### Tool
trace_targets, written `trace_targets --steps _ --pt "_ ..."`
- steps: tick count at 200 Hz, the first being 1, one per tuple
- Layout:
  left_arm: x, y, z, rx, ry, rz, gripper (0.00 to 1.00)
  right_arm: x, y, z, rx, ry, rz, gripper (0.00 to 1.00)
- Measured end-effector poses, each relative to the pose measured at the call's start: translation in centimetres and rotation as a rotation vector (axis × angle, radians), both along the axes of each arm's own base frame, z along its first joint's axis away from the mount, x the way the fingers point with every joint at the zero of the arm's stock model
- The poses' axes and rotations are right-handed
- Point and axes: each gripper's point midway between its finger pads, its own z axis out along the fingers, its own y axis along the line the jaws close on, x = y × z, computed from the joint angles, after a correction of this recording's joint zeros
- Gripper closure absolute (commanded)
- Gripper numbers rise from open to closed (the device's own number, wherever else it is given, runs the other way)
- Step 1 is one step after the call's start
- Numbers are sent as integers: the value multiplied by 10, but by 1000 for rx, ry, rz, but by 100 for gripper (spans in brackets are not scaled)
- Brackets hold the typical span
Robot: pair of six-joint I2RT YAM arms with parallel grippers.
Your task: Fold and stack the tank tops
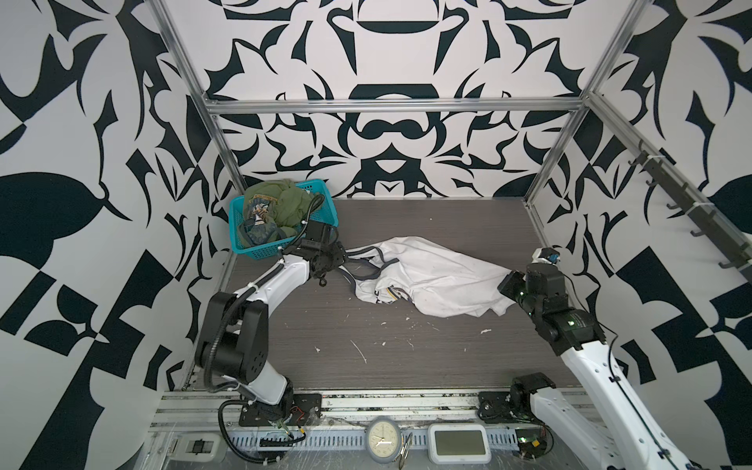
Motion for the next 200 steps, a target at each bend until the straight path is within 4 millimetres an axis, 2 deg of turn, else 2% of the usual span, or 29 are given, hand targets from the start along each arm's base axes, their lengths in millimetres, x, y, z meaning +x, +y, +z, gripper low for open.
trace_targets --steps 15,37,68,100,137,166,200 --pt "-1 -19 -7 10 33 -48 25 0 0 -13 -8 43 0 100" --pt "-6 -58 -9 -5 52 -144 26 -1 1 -27 -12 83 4 100" --pt "-14 -110 -4 -42 52 -268 21 0 2 -30 -10 91 7 100" --pt "-21 -145 5 -35 29 -356 18 1 6 -32 5 97 24 100" --pt "-19 -169 8 -31 20 -413 32 0 9 -35 16 104 38 100" --pt "-16 -172 -8 -12 56 -420 46 0 10 -35 20 104 42 100" --pt "-13 -174 -16 4 76 -428 69 1 10 -36 20 109 45 100"
